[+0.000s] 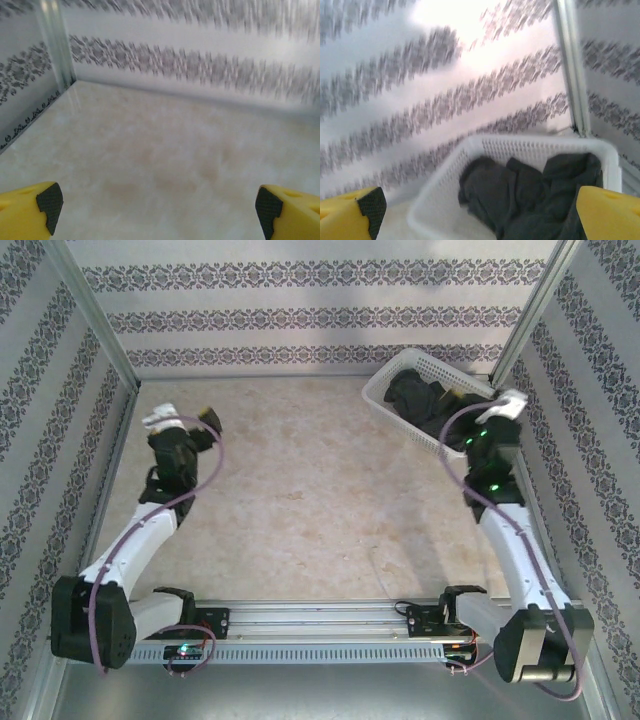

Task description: Fold and stack the t-shirts

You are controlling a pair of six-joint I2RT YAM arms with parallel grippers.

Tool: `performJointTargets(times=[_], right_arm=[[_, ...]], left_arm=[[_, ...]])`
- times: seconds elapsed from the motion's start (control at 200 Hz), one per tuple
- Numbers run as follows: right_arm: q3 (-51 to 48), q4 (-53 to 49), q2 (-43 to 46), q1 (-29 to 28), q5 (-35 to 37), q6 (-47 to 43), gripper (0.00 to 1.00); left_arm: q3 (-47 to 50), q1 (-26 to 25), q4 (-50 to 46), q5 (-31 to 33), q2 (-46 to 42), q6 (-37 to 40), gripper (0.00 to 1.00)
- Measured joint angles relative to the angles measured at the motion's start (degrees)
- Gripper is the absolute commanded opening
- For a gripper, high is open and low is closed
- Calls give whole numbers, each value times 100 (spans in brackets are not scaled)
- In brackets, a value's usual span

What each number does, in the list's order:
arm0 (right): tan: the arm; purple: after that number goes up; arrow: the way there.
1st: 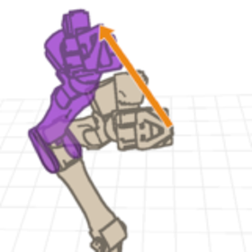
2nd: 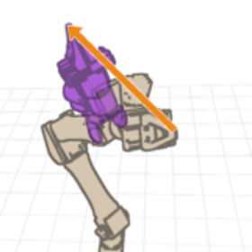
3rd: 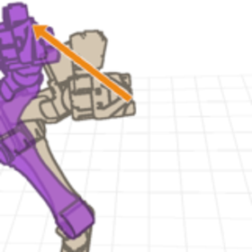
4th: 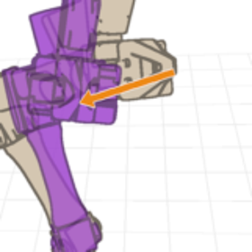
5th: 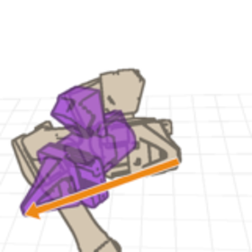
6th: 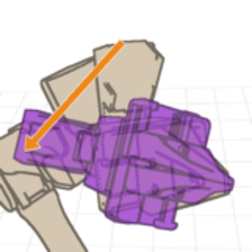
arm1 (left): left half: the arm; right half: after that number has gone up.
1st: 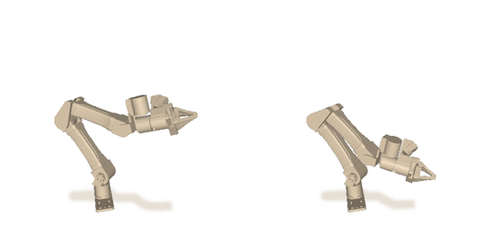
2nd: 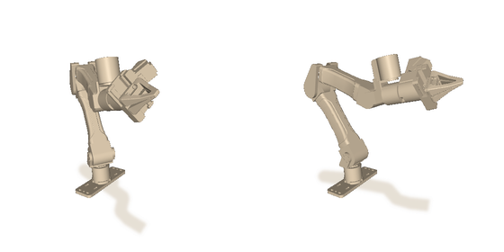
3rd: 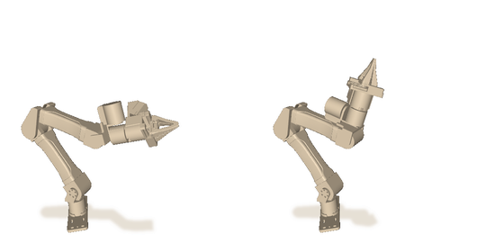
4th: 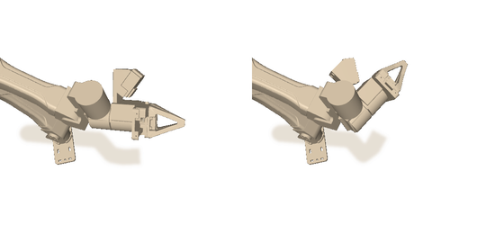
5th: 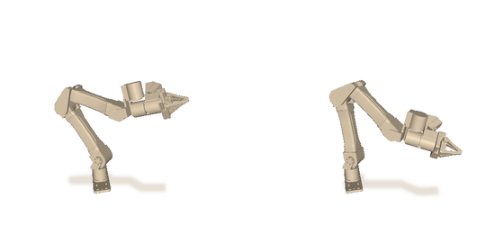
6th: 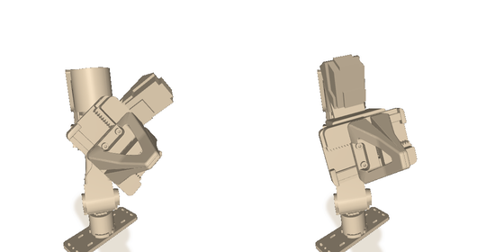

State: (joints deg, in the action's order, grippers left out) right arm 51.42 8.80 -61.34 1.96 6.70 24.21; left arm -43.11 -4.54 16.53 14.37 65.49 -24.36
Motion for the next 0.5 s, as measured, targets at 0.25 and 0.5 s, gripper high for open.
performJointTargets(times=[0.25, 0.5], right_arm=[[3259, -2618, -2625, 107, -17, 466, 77], [5845, -4911, -5600, 168, -11, 623, 80]], left_arm=[[-2009, -140, -1910, -1034, 1711, -1051, 100], [-3106, -1307, -2865, -1738, 2527, -1021, 94]])
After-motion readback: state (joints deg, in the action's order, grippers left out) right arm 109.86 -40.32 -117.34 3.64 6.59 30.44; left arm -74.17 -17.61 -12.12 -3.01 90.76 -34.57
